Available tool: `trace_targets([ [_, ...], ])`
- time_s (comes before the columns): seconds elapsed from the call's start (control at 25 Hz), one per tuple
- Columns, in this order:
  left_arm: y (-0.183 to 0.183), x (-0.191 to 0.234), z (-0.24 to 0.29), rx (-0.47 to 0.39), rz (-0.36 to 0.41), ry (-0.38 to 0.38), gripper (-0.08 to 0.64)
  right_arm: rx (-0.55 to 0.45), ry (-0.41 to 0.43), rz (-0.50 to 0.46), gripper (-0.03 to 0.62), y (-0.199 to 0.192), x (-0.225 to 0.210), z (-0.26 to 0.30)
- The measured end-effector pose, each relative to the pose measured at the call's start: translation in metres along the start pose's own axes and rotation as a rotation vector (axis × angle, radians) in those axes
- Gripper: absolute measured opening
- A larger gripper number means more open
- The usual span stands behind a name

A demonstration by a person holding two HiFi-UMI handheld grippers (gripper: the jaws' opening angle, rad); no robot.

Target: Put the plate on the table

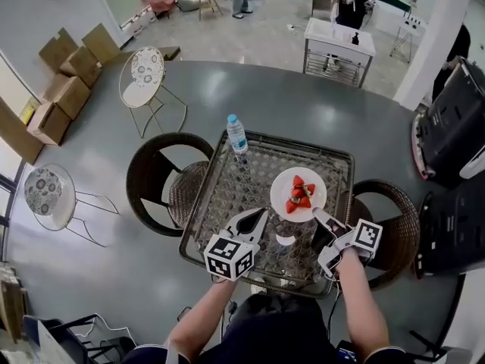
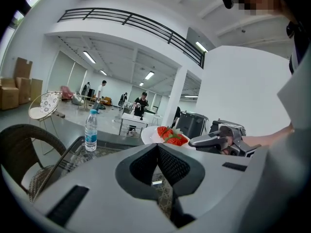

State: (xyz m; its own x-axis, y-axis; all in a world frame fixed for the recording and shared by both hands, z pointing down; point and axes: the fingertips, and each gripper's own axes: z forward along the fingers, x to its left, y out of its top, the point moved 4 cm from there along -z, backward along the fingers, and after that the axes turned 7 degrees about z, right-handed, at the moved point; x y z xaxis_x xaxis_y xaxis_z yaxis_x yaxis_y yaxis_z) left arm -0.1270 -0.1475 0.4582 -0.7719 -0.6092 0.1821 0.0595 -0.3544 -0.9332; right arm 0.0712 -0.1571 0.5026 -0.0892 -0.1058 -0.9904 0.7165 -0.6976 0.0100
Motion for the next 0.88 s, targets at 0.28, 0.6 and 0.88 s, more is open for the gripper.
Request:
trace_targets([
  [0.28, 0.001, 0.001, 0.019, 0.015, -0.005, 0.015, 0.008, 0.014, -0.004, 0.008, 0.018, 0.022, -0.004, 0.009],
  [0.6, -0.010, 0.007, 0.037, 0.039, -0.022, 0.022, 0.008, 0.019, -0.053, 0.029, 0.018, 0.046, -0.025, 0.018],
  [0.88, -0.026, 0.013, 0.068, 0.069, -0.033, 0.024, 0.008, 0.017, -0.110, 0.039, 0.018, 0.081, -0.059, 0.033],
])
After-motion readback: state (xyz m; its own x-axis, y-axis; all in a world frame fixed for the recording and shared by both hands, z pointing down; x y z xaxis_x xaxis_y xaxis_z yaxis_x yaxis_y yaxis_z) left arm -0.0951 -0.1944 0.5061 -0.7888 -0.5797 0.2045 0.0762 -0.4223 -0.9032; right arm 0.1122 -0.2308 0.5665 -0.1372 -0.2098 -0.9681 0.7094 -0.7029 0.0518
